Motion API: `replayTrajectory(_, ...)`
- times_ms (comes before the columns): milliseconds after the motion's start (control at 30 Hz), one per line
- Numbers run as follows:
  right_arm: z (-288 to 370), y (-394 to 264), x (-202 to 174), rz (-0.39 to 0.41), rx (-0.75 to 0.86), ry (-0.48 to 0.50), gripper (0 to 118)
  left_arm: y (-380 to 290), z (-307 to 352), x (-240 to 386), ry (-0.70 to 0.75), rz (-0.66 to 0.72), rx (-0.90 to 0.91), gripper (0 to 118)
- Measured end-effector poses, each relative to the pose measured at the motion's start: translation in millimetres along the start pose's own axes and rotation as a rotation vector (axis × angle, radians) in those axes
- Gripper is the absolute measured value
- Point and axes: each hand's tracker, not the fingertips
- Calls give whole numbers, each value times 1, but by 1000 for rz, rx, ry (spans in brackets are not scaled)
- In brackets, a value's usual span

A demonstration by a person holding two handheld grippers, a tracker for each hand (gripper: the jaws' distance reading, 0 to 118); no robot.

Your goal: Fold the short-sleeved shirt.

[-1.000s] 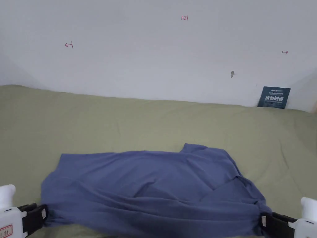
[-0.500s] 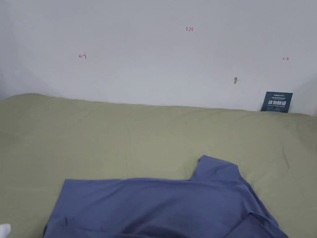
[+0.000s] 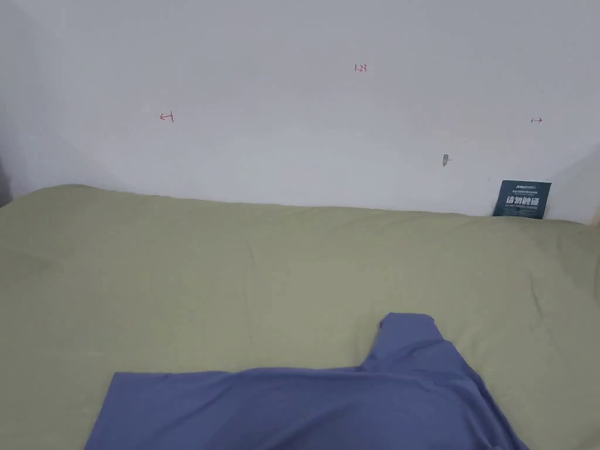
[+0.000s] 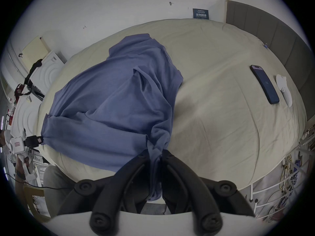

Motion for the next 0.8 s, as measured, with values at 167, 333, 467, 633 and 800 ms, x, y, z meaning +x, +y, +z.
replayTrajectory(167, 37, -3, -1, 6, 71, -47, 85, -2, 36, 0, 41, 53, 132, 70)
replayTrajectory(333, 111, 15, -18, -23, 331, -24, 90, 15, 122, 38, 78, -39, 474, 79)
replayTrajectory(467, 126, 32, -63, 86, 479, -3, 90, 37, 127, 101, 33, -196, 516, 79)
replayTrajectory(633, 116, 30, -126, 187, 523, -72, 24, 28, 98, 176, 112, -310, 532, 49)
replayTrajectory(800, 93, 3, -166, 204, 517, -83, 1, 1, 69, 212, 142, -343, 532, 0)
